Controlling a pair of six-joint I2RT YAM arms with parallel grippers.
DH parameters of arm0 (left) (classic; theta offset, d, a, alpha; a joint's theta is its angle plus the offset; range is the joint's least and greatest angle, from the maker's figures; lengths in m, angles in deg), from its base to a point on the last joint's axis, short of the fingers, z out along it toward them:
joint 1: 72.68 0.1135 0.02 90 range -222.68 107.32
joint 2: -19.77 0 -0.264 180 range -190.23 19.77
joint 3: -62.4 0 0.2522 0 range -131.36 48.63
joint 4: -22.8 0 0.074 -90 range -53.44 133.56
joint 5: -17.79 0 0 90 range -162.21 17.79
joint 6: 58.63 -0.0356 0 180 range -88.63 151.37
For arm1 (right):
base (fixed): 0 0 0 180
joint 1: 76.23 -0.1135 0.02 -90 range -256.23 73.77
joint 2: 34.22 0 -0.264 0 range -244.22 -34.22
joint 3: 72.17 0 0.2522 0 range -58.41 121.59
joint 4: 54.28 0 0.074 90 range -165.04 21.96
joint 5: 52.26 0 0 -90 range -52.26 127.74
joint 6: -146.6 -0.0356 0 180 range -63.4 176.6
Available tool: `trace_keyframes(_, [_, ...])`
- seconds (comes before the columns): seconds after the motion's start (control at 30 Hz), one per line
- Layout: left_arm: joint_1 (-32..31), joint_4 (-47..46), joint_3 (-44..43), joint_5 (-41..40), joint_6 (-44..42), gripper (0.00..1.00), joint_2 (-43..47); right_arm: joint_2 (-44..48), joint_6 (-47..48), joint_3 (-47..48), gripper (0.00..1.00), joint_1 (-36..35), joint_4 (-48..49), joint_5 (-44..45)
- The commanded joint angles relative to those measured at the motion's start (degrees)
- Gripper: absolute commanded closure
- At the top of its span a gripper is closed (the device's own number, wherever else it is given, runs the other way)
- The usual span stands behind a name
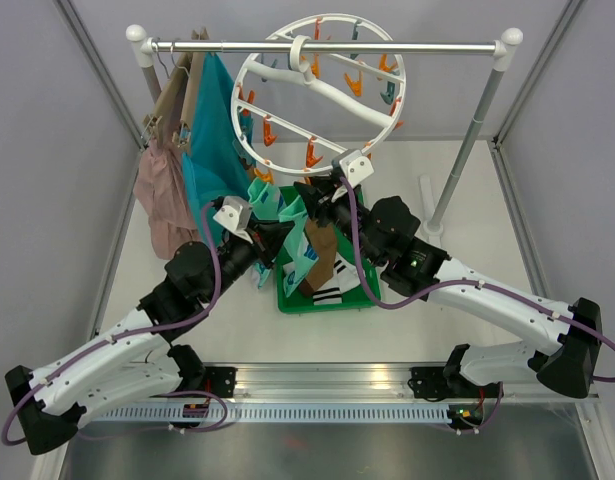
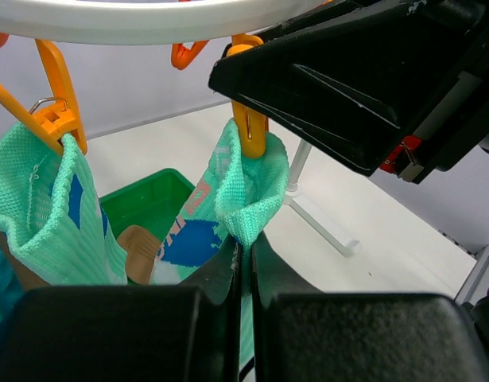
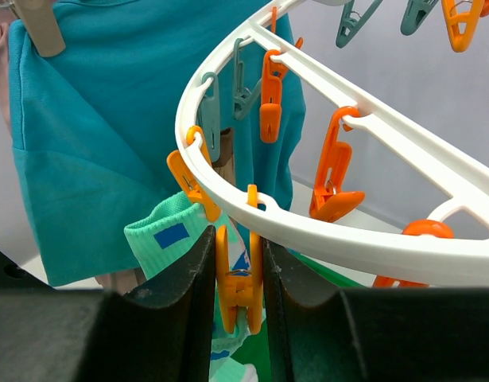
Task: Clip the socks to the hanger
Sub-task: Clamp the sock onto the hanger.
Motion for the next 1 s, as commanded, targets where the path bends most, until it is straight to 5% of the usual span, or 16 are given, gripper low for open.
trace_keyframes(0.0, [-0.2,-4.1,0.0,-1.3,2.6,0.98,0.9,1.4,0.0,-0.2,1.0,-0.1,3.0,-0.7])
trace_keyframes(0.97, [0.6,-6.0,-1.7,-4.6,11.6,0.98,-1.5,2.6,1.8,-5.1,1.0,-0.2,10.1,-1.8])
